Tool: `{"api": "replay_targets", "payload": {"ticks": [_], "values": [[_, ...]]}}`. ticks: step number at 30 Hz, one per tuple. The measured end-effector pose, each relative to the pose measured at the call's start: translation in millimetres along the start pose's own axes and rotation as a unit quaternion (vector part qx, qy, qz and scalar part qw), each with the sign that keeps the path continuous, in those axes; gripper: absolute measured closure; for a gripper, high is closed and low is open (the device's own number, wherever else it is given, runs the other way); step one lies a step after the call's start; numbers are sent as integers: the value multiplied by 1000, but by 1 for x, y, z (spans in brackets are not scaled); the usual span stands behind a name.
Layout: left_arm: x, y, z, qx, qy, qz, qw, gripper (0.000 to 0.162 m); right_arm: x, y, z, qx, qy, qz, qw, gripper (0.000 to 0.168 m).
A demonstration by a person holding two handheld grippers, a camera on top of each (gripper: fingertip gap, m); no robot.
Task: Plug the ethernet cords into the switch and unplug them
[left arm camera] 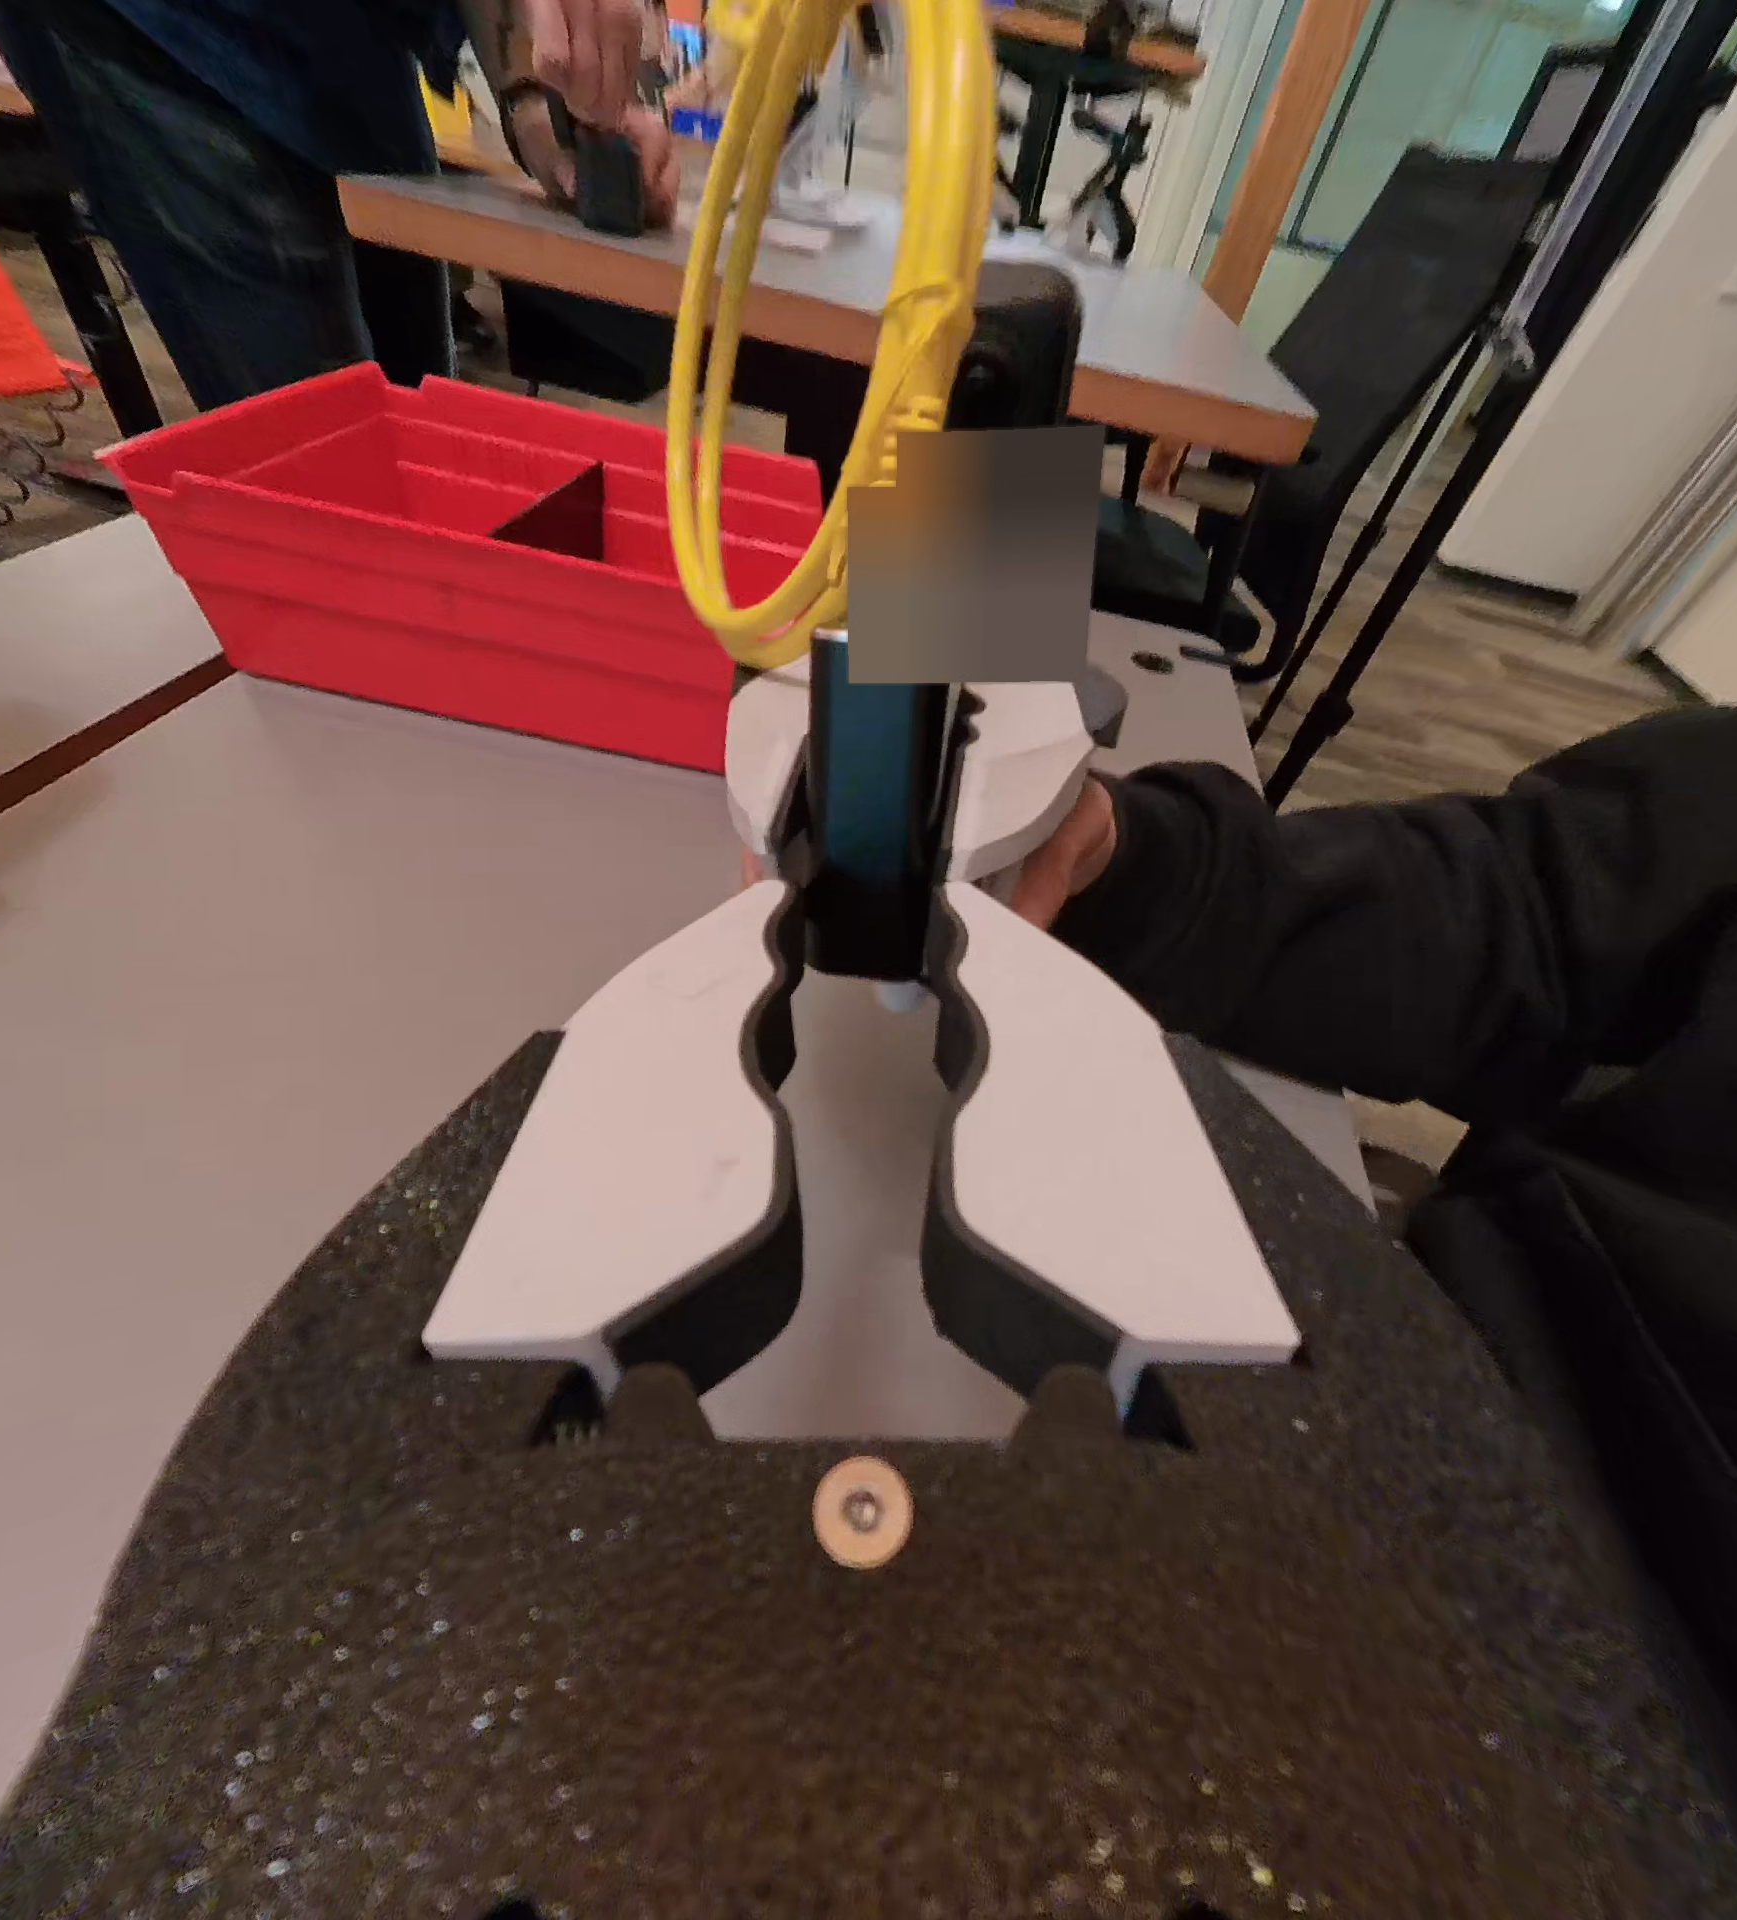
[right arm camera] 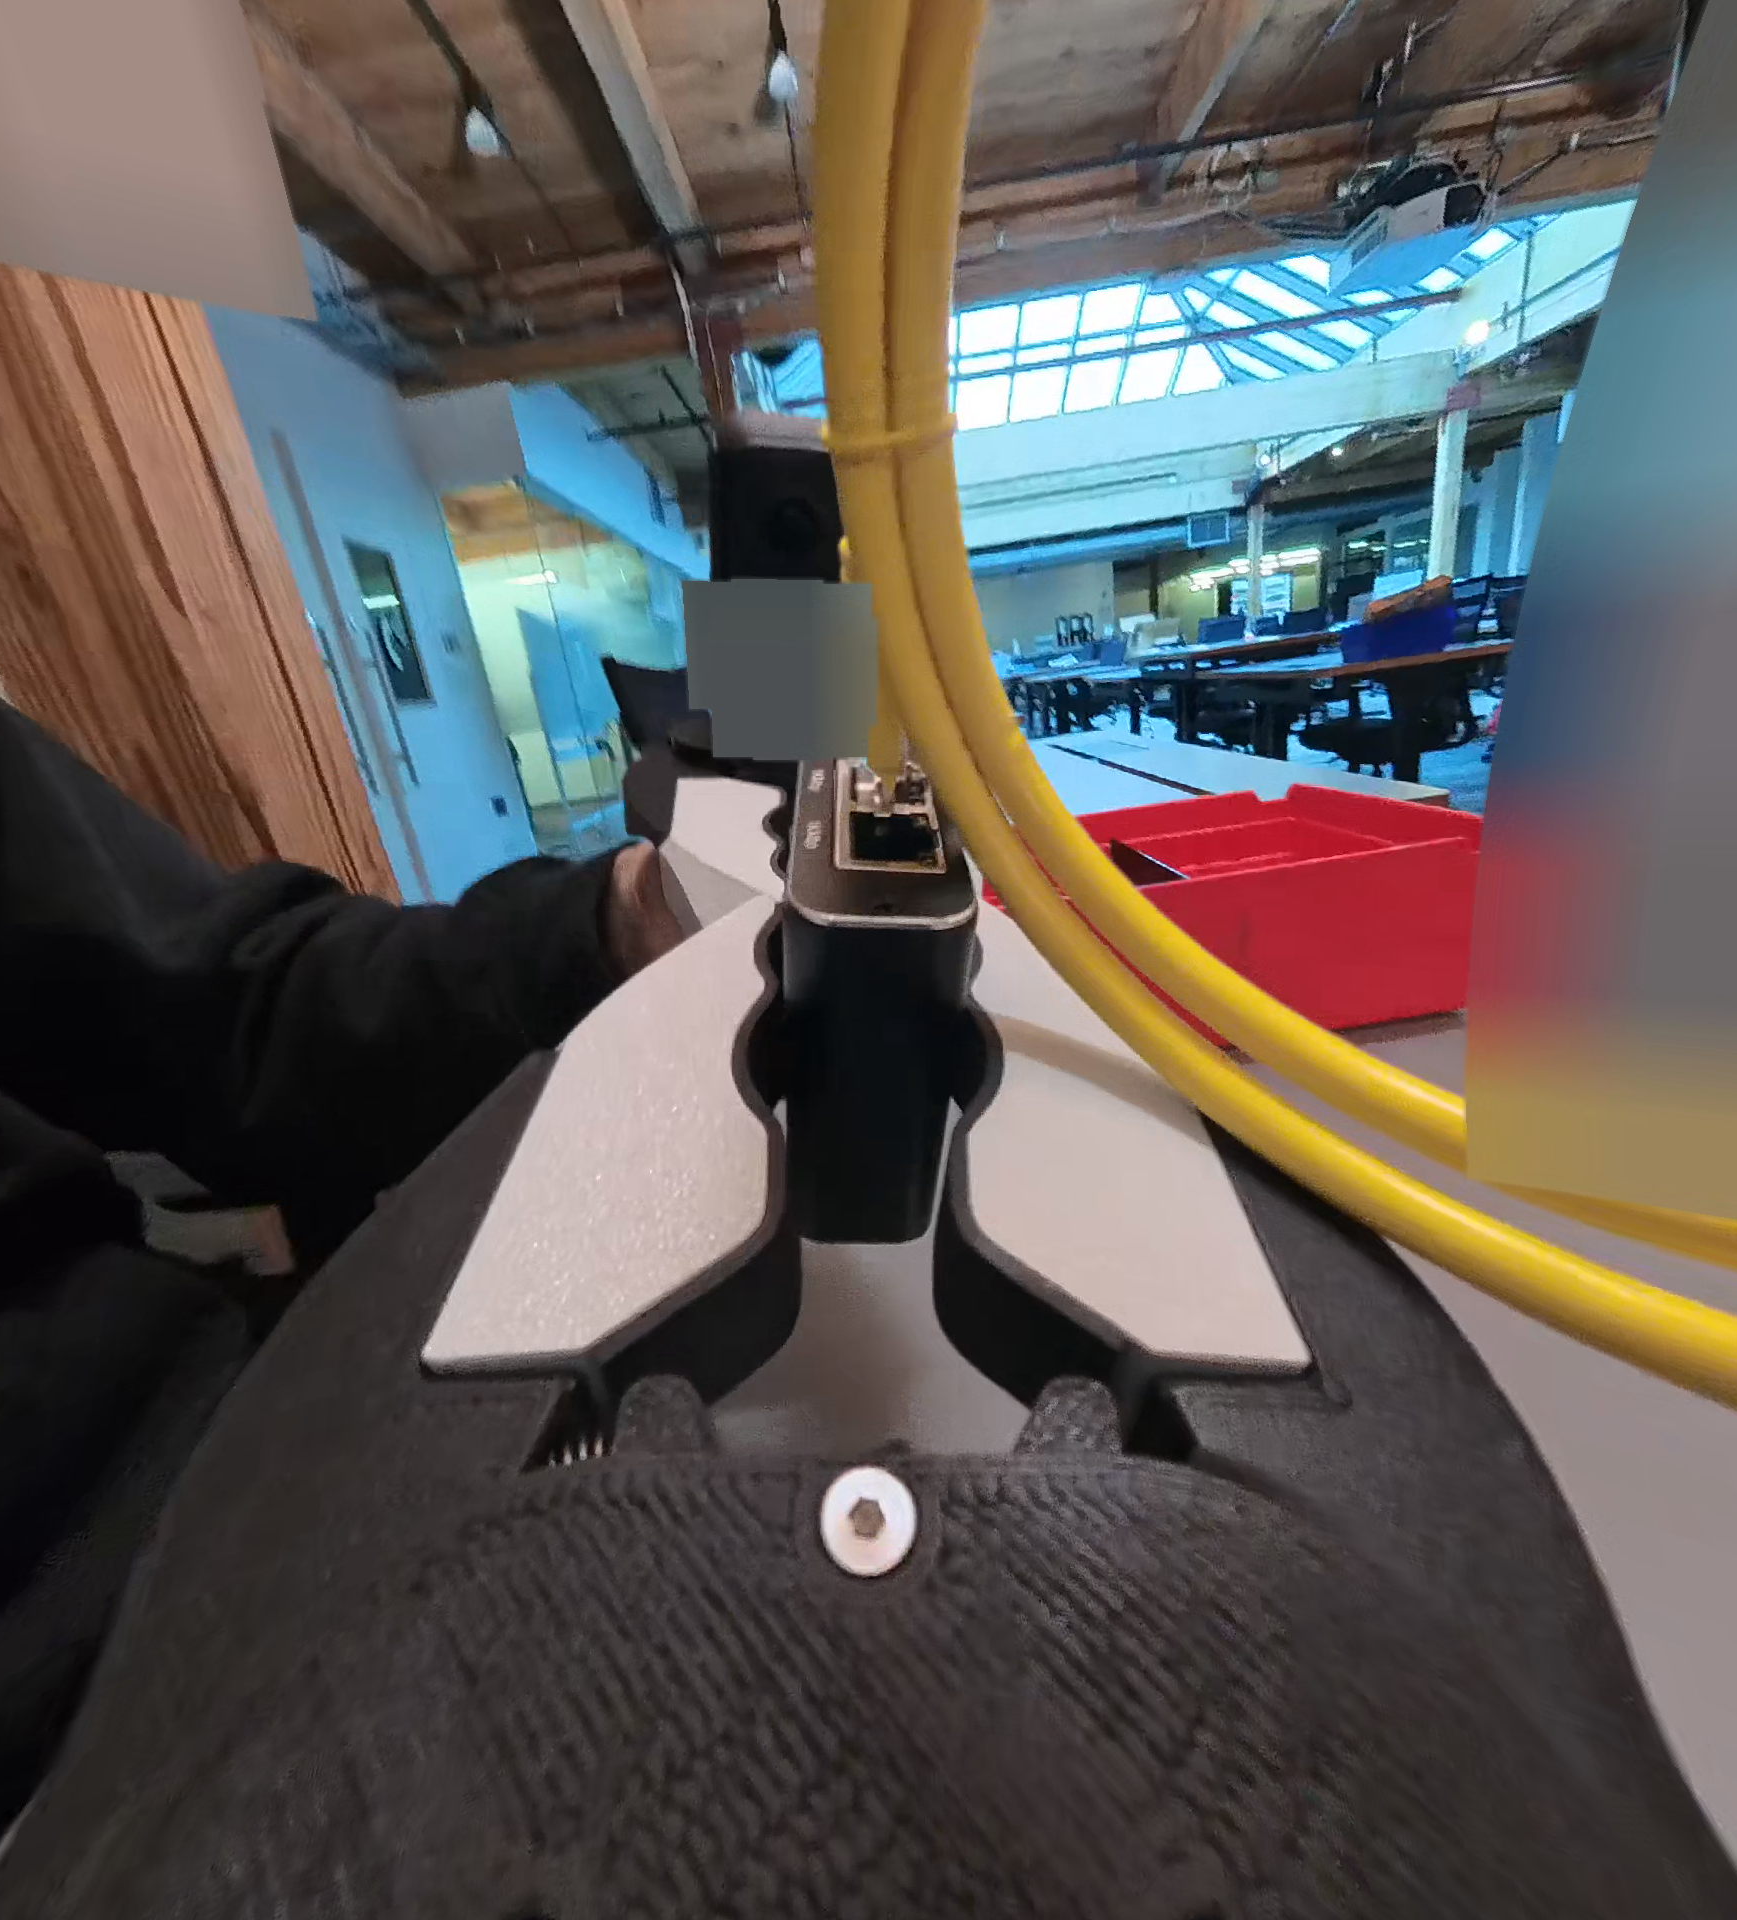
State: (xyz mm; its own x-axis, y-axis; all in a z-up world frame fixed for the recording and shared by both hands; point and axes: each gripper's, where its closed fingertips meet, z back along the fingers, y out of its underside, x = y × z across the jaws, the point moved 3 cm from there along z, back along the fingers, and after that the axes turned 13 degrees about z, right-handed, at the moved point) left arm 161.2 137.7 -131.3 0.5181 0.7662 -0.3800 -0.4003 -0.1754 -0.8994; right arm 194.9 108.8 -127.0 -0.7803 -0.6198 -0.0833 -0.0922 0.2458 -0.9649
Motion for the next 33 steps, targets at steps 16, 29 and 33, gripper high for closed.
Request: {"api": "replay_targets", "payload": {"ticks": [16, 29, 33], "values": [[-27, -21, -11, 76, -21, -117, 990, 138, 21, 7, -14, 75, -50, 41, 995, 140], [-26, -25, -10, -4, 29, -60, 998, 138, 22, 13, -18, 96, -52, 40, 993, 141], [-25, -17, -6, 60, 27, -49, 997, 133, 23, 23, -15, 133, -59, 52, 988, 141]]}}
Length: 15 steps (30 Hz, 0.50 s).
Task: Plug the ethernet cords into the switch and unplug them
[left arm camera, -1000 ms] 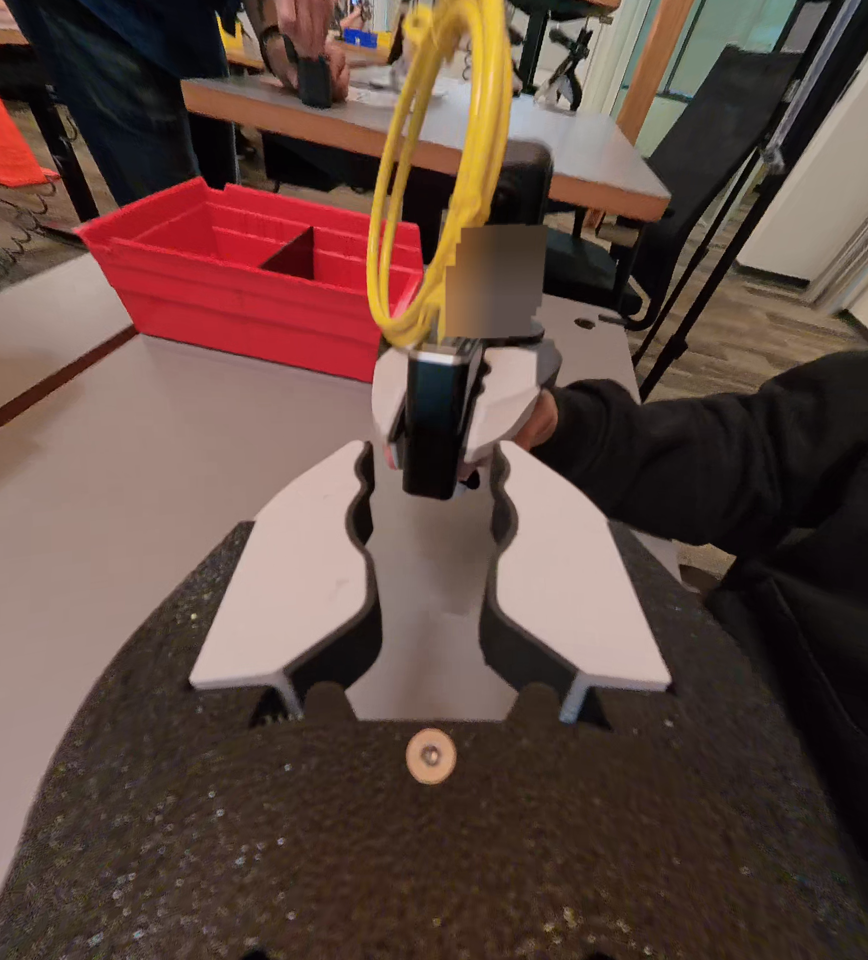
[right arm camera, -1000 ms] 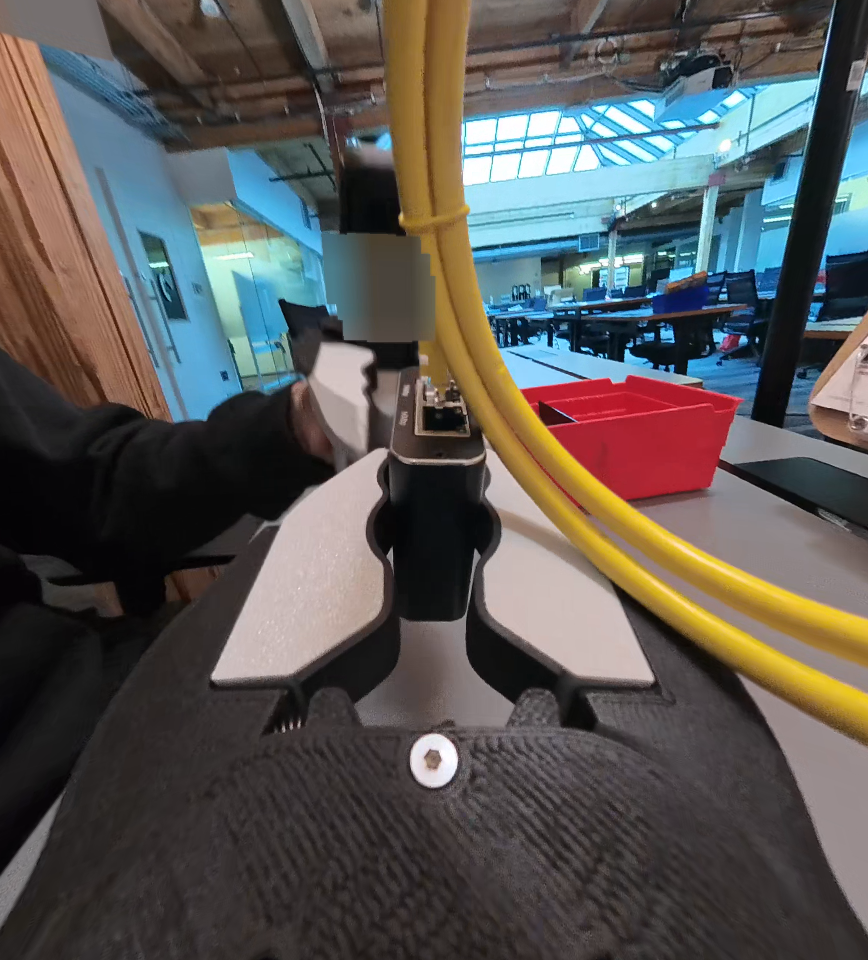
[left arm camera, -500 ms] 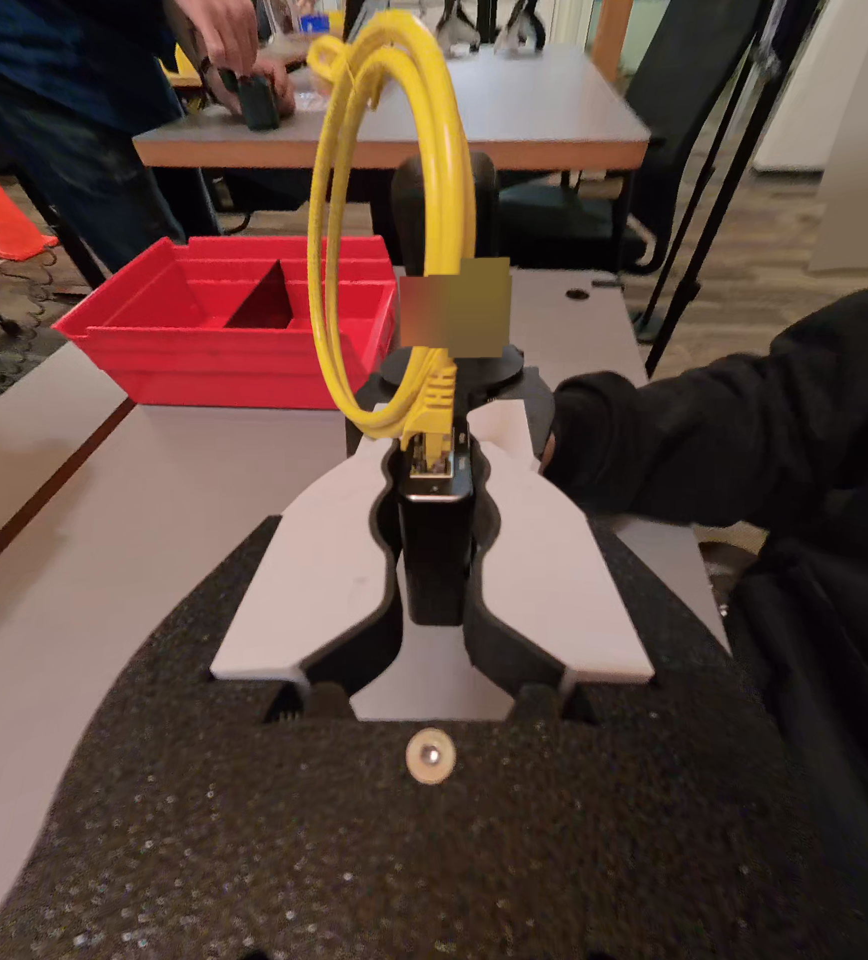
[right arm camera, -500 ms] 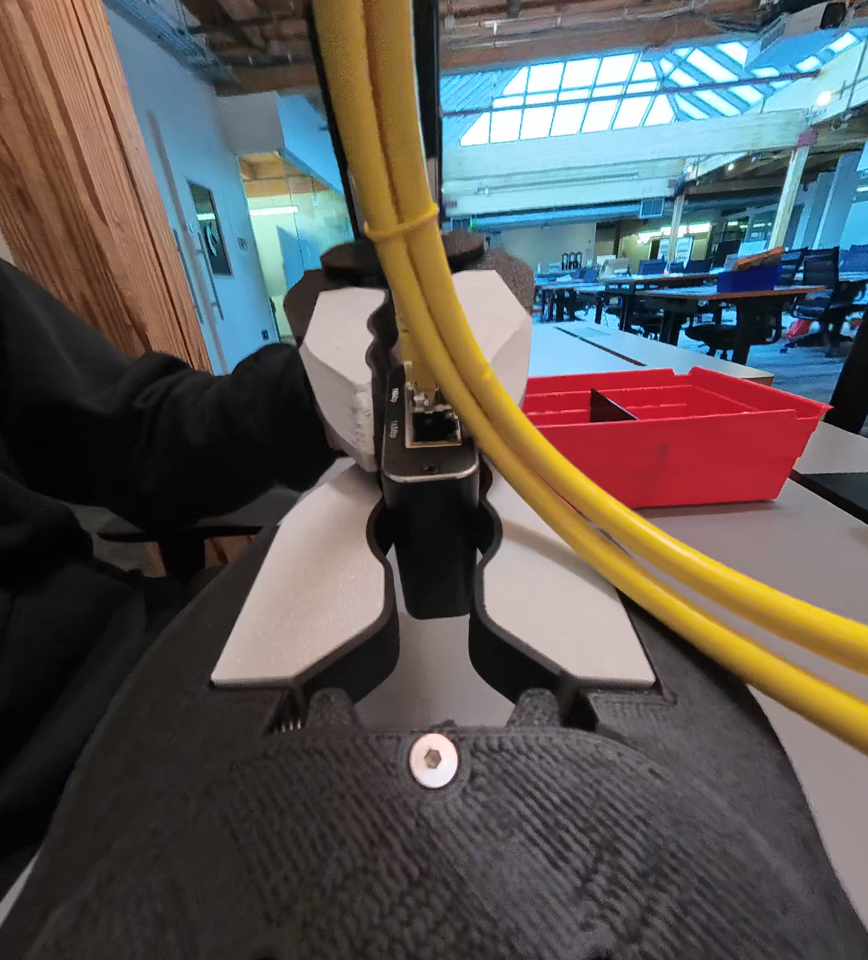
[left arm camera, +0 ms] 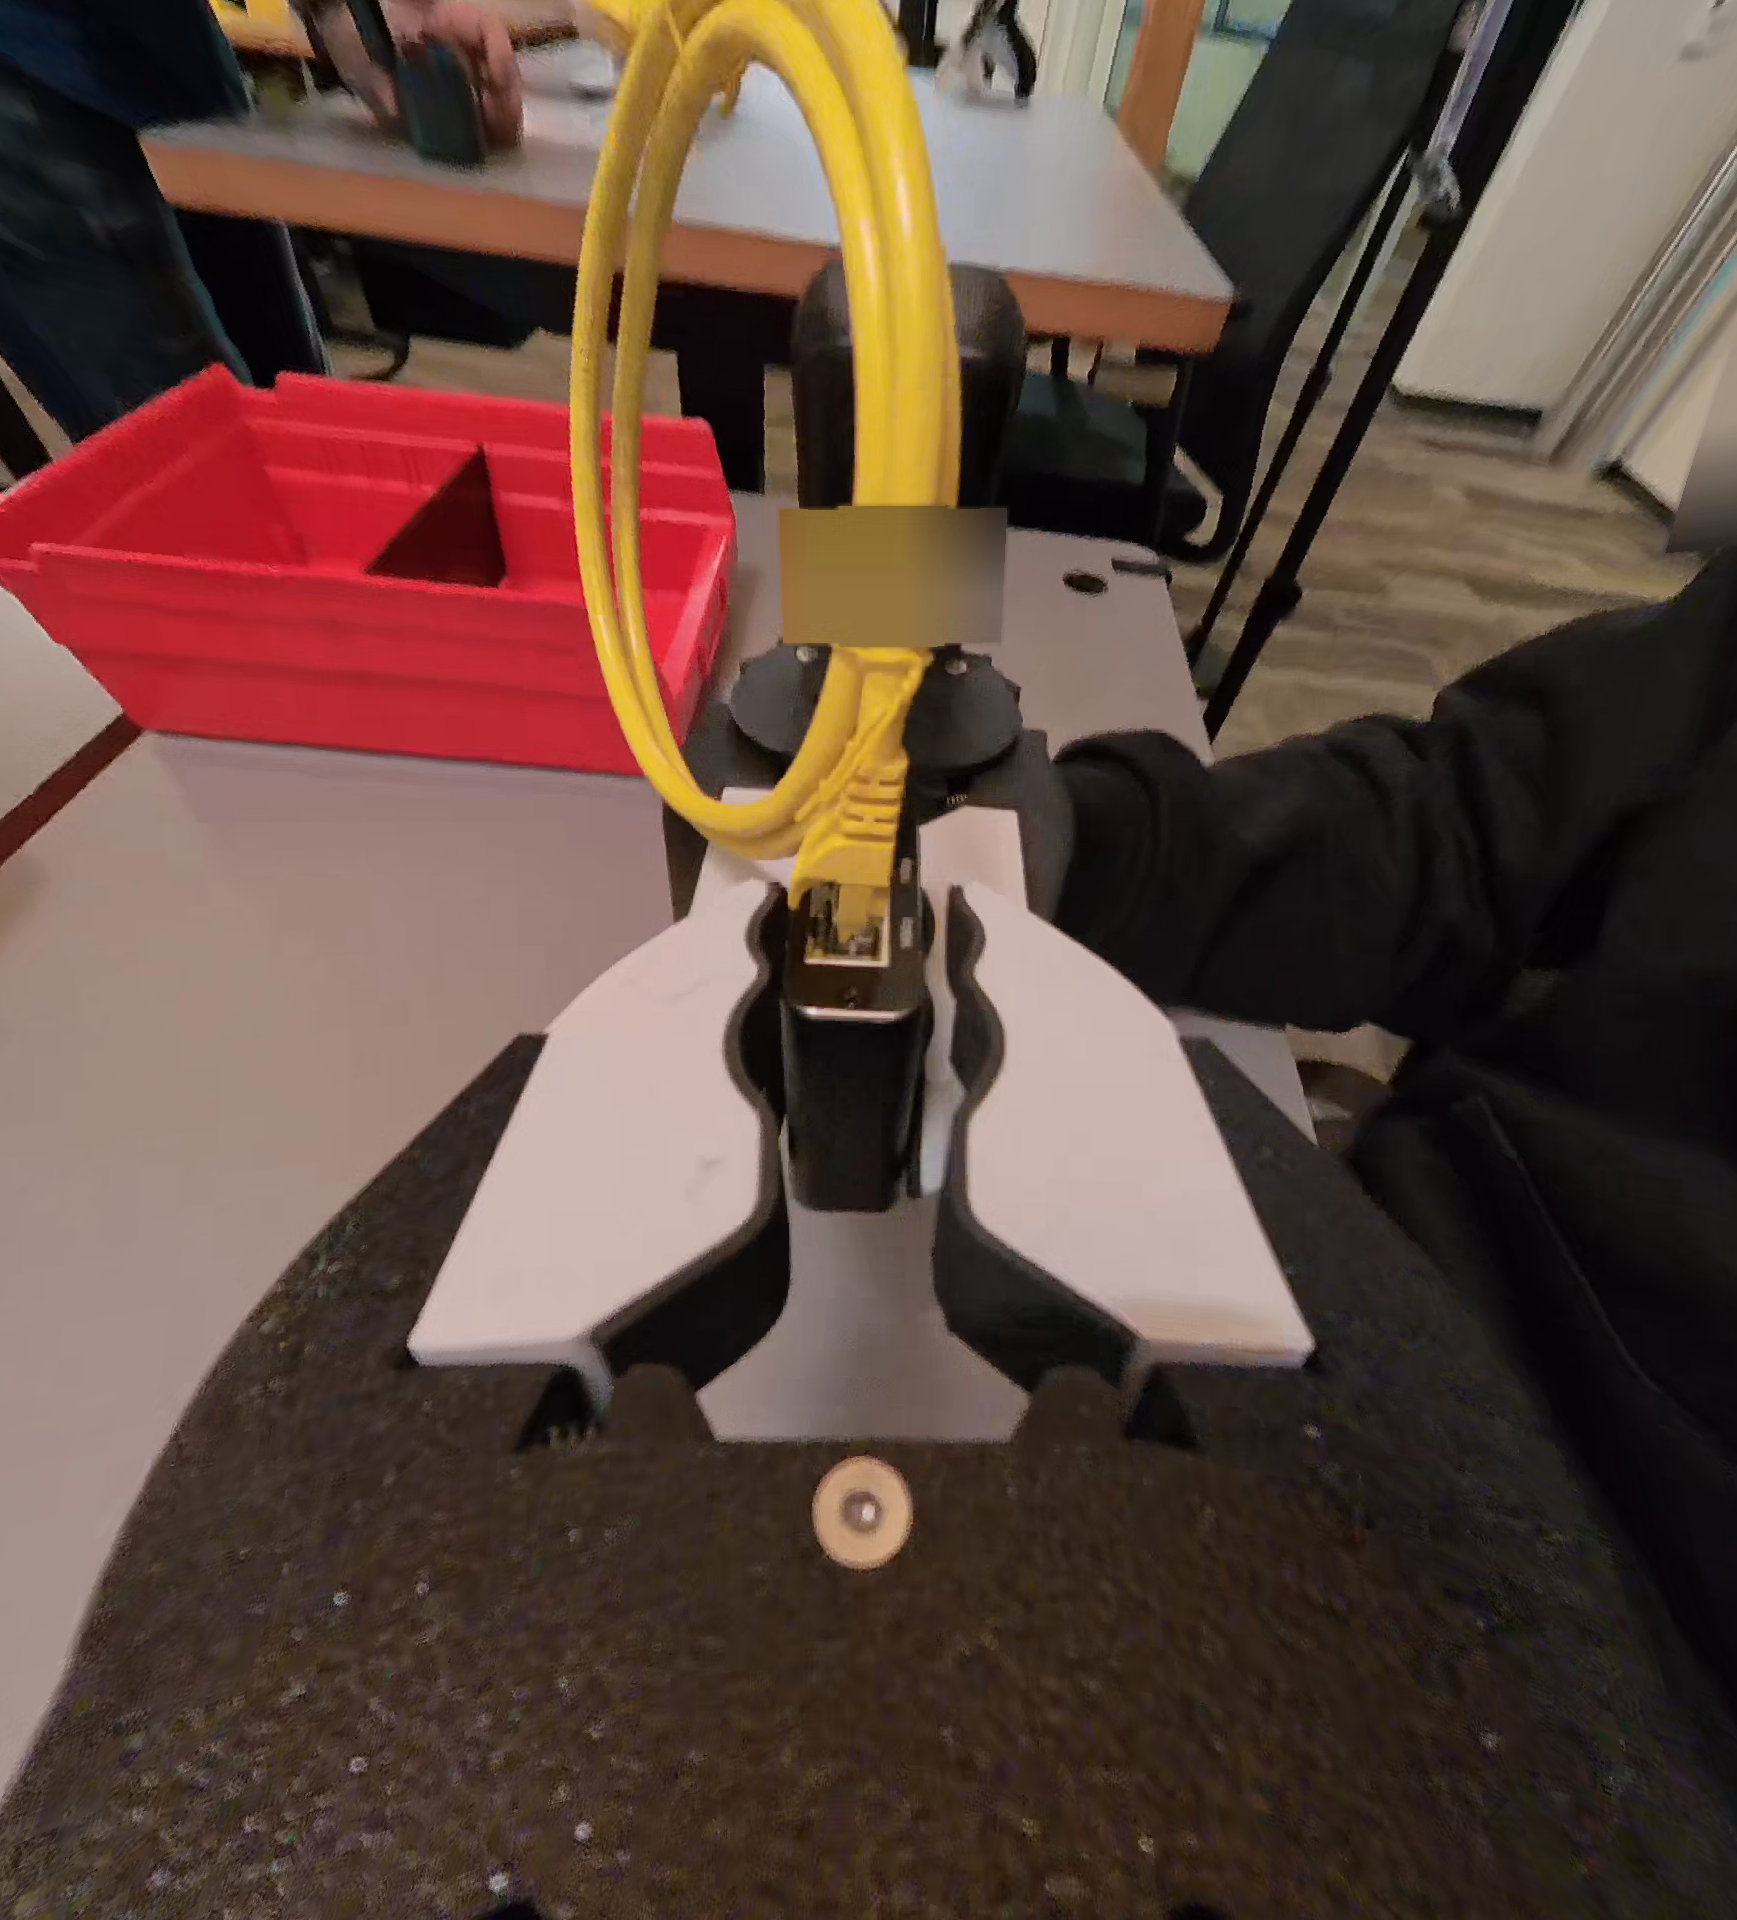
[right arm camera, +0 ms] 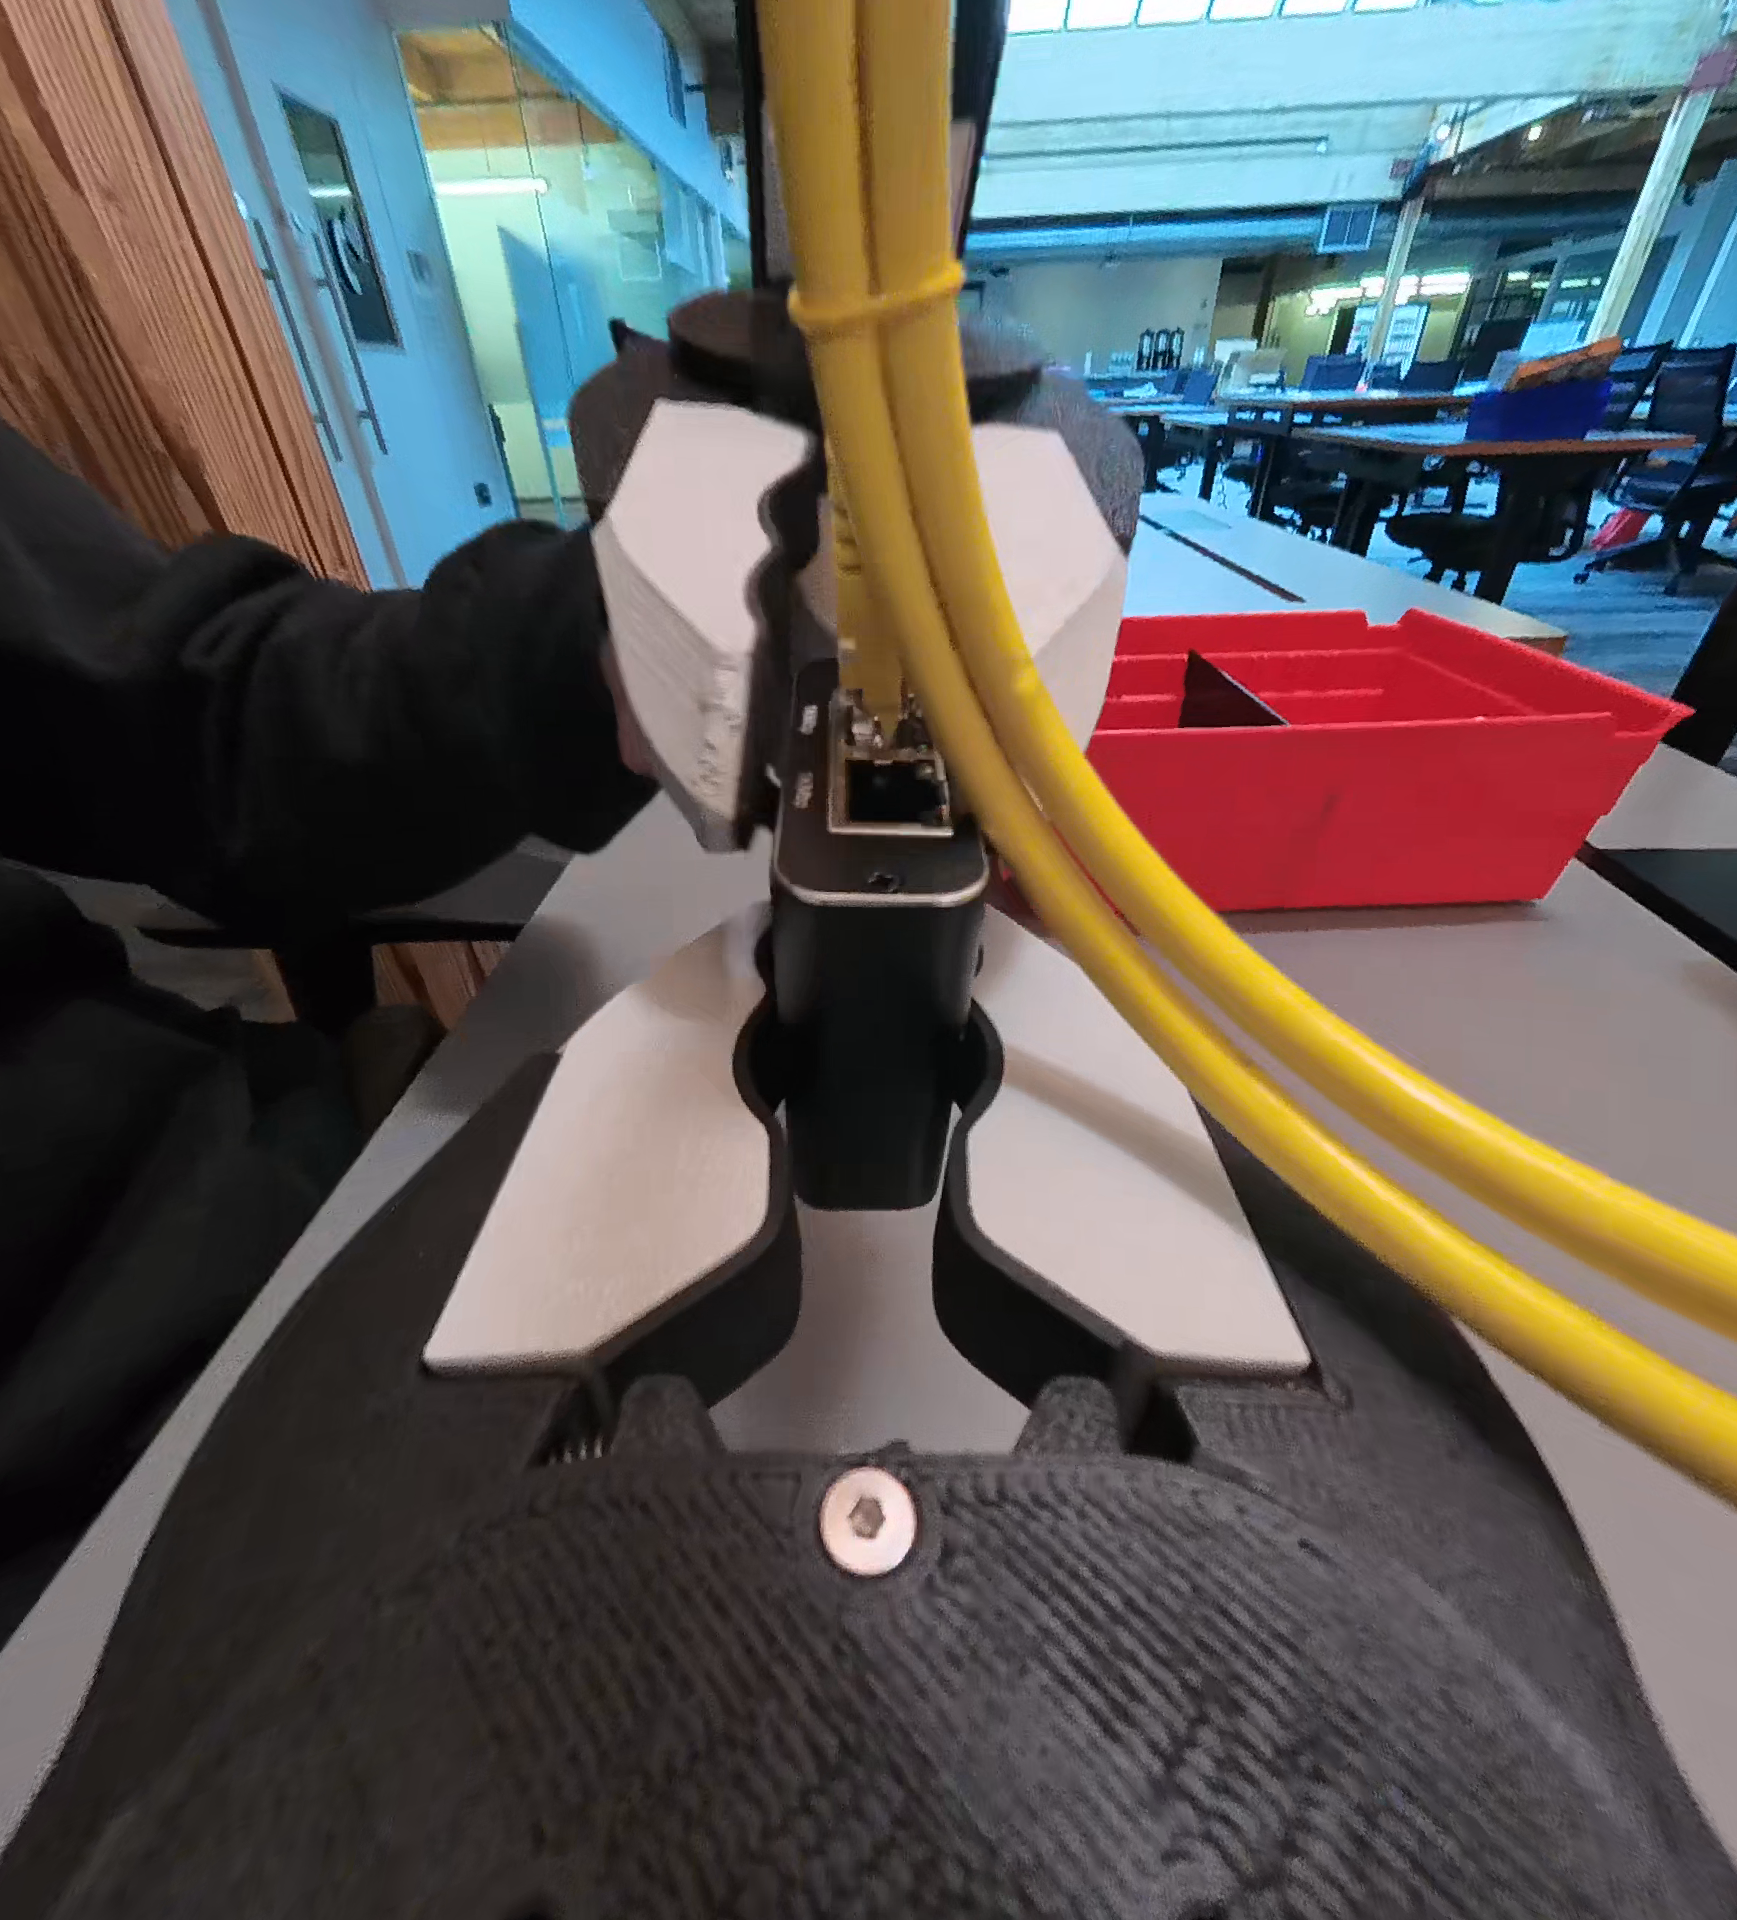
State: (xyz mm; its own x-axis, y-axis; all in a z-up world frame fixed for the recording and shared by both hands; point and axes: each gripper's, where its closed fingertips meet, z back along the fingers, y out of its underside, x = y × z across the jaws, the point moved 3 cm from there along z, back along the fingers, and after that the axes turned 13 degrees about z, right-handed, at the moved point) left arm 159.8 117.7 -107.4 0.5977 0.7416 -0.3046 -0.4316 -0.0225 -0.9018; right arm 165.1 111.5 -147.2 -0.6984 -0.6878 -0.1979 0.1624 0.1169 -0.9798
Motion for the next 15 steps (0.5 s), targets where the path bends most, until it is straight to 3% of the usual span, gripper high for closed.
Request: {"api": "replay_targets", "payload": {"ticks": [8, 15], "values": [[0, -11, 23, 129, -96, -60, 985, 132, -2, 18, -1, 47, 2, -4, 999, 142], [5, -17, 20, 202, -106, -60, 972, 145, -2, 23, -5, 68, 5, -2, 998, 142]]}}
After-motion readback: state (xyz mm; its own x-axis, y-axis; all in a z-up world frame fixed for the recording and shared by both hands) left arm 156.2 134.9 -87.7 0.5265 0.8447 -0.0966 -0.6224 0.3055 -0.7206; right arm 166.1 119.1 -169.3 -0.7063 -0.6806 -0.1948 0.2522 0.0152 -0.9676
